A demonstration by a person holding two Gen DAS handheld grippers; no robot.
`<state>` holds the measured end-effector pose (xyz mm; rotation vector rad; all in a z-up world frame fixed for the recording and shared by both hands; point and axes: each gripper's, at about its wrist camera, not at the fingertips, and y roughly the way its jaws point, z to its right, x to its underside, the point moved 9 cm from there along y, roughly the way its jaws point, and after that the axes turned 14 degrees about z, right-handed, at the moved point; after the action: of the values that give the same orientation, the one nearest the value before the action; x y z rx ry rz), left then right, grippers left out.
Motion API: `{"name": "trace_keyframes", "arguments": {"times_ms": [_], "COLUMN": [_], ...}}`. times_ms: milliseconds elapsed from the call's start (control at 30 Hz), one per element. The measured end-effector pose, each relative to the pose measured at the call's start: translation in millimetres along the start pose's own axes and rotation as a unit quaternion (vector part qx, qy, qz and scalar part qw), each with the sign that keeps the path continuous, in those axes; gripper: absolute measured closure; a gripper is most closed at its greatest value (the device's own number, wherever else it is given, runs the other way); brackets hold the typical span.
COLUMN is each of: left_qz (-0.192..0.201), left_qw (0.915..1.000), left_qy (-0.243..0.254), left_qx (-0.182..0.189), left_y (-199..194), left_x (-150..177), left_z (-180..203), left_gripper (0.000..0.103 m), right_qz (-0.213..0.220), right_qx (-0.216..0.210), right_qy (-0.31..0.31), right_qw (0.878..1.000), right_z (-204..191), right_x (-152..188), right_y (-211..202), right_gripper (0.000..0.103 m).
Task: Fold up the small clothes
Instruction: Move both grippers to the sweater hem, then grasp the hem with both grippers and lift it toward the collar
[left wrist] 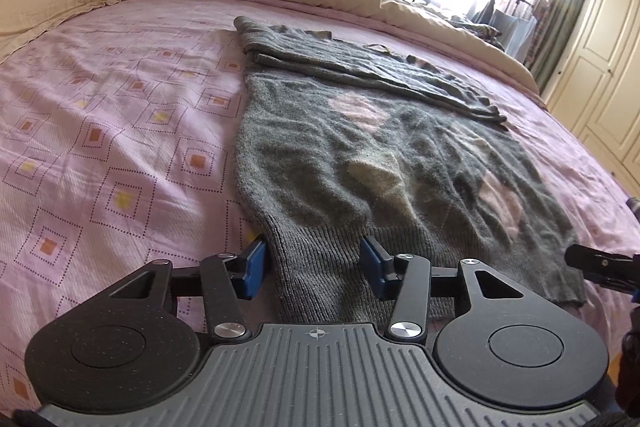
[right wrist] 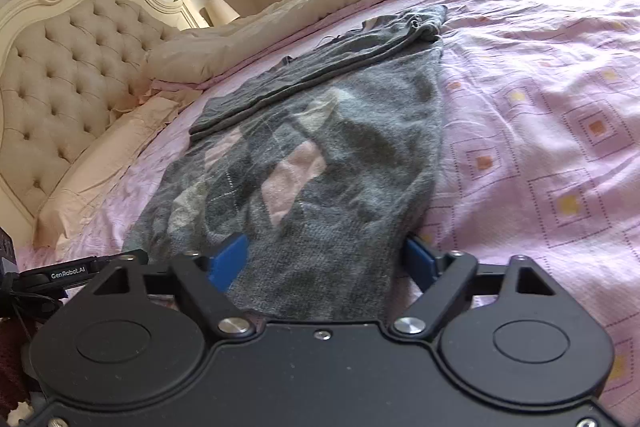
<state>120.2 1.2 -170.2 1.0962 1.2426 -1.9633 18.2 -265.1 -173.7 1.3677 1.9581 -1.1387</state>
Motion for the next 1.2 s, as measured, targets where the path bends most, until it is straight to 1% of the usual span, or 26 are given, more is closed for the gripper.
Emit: {"name": "trace_keyframes", "arguments": {"times_ms": [33,100,133,167,200,233,267,333,400,500,600,700,800,1000,1067,1200], "left_qz": [-0.002,-0.004,-0.004,-0.003,-0.001,-0.001,-0.004,0.001,0.011,0.025,0.042,0.069,0.097,0.138,0.150,0.166], "left_qw": [1.0000,1.0000,1.0000,0.9999,0.9998,0.9994,0.9987,0.9973,0.9971,0.9961,0.9943,0.9915,0.9888,0.9823,0.9797,0.9787], "left_qy": [0.002,-0.002,-0.007,-0.010,-0.017,-0.028,-0.042,-0.066,-0.069,-0.075,-0.083,-0.089,-0.084,-0.080,-0.082,-0.060], "left_qx": [0.000,0.003,0.005,0.008,0.013,0.021,0.028,0.032,0.031,0.039,0.051,0.065,0.077,0.099,0.106,0.105], "left_y": [0.4,1.6,2.1,2.6,2.7,3.0,3.3,1.4,-2.4,-8.4,-13.2,-15.4,-12.6,15.3,30.2,69.6], "left_x": [0.1,-0.6,-0.9,-1.4,-1.8,-1.8,-1.0,-0.8,-4.1,-15.7,-34.7,-61.9,-93.4,-158.5,-180.9,-218.1], "left_z": [0.8,1.7,1.8,1.8,1.4,0.9,0.2,-2.1,-2.8,-1.9,0.2,5.6,11.2,16.3,17.5,19.7], "left_gripper": [0.056,0.056,0.056,0.057,0.070,0.081,0.094,0.095,0.095,0.095,0.095,0.095,0.095,0.095,0.095,0.095], "right_qz": [-0.002,-0.005,-0.007,-0.009,-0.014,-0.022,-0.025,-0.025,-0.019,-0.002,0.020,0.046,0.071,0.118,0.133,0.148], "right_qx": [0.004,0.014,0.018,0.021,0.017,0.008,0.003,-0.008,-0.016,-0.032,-0.044,-0.056,-0.068,-0.089,-0.085,-0.080], "right_qy": [-0.001,-0.003,-0.002,0.000,0.008,0.023,0.032,0.034,0.043,0.074,0.088,0.094,0.098,0.104,0.095,0.094], "right_qw": [1.000,1.000,1.000,1.000,1.000,0.999,0.999,0.999,0.999,0.997,0.995,0.993,0.990,0.984,0.983,0.981], "right_z": [1.9,6.7,9.4,11.7,13.6,14.8,15.3,12.5,9.6,8.3,5.0,1.1,-2.2,-1.2,1.4,9.8], "right_x": [-0.2,-1.3,-2.0,-2.8,-2.9,-1.8,-0.9,-1.2,-5.7,-20.1,-41.4,-68.4,-99.0,-167.5,-189.2,-221.6], "right_y": [-1.2,-3.2,-3.9,-4.4,-4.2,-3.2,-2.7,-3.7,-5.8,-9.2,-10.2,-7.8,0.2,40.6,58.1,104.3], "right_gripper": [0.030,0.043,0.046,0.060,0.085,0.087,0.087,0.087,0.087,0.087,0.087,0.087,0.087,0.087,0.087,0.087]}}
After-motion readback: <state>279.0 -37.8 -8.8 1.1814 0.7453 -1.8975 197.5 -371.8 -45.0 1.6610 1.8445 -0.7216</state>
